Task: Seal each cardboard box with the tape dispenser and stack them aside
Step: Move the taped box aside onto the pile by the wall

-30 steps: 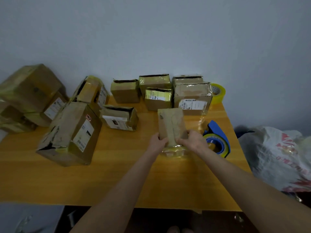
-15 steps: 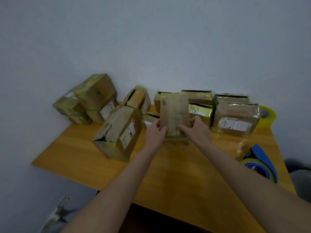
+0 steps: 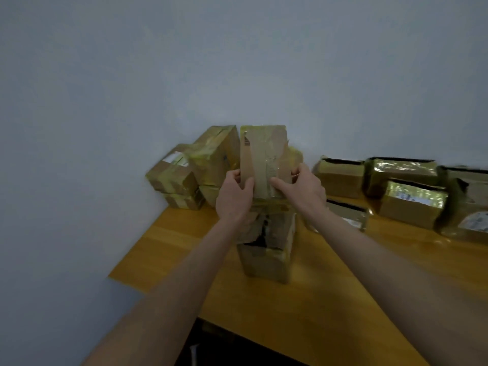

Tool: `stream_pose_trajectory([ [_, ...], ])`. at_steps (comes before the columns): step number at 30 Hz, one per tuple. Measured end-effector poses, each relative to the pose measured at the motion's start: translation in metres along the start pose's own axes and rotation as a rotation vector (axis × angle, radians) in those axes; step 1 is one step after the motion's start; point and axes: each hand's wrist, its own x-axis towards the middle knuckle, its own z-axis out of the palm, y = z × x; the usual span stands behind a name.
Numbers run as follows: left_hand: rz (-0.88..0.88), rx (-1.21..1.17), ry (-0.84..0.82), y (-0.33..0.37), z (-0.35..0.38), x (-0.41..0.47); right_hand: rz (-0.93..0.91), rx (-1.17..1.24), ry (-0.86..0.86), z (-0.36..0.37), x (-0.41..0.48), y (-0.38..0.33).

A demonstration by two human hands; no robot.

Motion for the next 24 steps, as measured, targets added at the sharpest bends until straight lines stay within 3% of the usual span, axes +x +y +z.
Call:
stream_pose_trajectory([
  [11, -0.236, 0.141, 0.028, -0.127, -0.082, 0.044, -0.103, -0.025, -0.275, 0.14, -0.017, -0.063],
  [17, -0.338, 0.29, -0.087, -0.203, -0.113, 0.051, -0.008, -0.033, -0.499, 0.218, -0.043, -0.066],
  [24, -0.384, 0.401, -0.254, -0.281, -0.143, 0.102, 0.148, -0.031, -0.566, 0.318, -0.043, -0.095],
])
